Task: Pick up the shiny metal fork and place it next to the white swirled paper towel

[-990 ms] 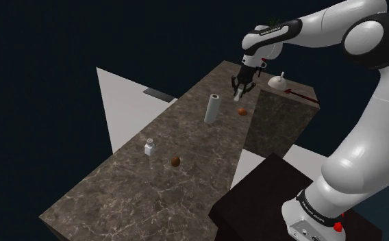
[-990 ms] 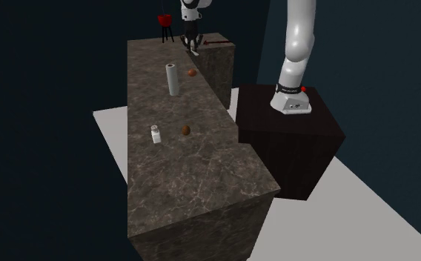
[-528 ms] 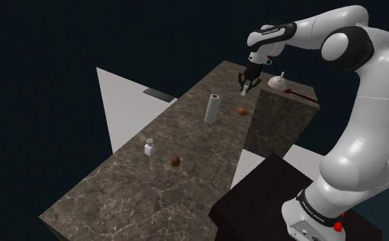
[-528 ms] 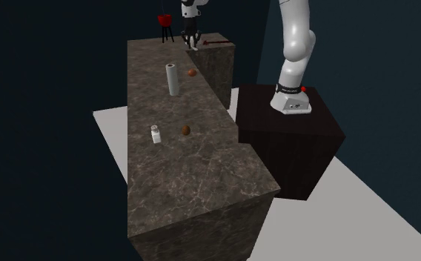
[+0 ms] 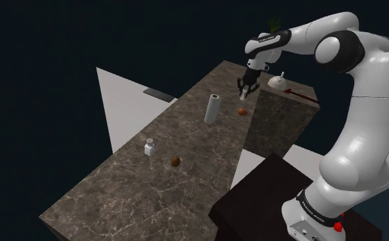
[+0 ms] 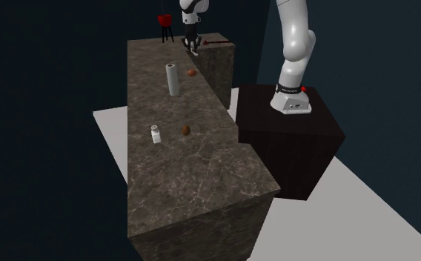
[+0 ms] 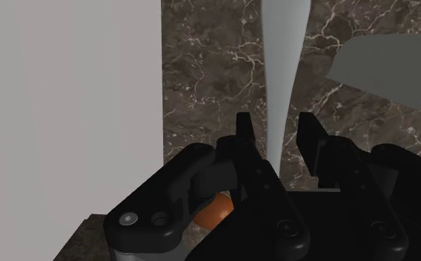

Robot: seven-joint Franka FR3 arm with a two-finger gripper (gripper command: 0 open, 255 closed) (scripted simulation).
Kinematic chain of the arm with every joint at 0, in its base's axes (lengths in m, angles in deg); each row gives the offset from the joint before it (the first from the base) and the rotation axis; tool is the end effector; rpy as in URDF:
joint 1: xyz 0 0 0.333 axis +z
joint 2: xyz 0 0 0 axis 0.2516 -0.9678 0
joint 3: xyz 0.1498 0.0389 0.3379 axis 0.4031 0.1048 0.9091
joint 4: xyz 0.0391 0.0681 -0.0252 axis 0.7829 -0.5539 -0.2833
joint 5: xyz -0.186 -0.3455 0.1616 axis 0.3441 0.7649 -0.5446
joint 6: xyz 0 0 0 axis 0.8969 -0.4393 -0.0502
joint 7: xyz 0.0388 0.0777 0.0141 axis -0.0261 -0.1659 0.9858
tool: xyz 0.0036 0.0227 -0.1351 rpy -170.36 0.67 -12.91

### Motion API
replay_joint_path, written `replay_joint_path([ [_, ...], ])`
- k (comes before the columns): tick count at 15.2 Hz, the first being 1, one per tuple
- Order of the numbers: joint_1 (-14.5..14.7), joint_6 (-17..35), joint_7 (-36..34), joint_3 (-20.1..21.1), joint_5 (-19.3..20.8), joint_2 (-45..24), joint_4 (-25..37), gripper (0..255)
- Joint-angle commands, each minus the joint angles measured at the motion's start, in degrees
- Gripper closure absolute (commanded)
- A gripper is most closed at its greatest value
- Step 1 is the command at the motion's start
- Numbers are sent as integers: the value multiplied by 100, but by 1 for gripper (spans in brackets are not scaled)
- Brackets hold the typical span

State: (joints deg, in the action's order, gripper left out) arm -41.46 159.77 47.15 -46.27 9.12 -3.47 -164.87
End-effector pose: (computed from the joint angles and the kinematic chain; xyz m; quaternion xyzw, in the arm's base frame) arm 0.6327 -0.3499 0.3466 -0.8522 0.5180 0.0595 0.0428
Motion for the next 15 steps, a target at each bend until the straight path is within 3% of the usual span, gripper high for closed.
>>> replay_joint_path([
  [1,-3,136,18,3,-10,-78,-54,255],
  [15,-13,946,114,37,-80,-616,-331,255],
])
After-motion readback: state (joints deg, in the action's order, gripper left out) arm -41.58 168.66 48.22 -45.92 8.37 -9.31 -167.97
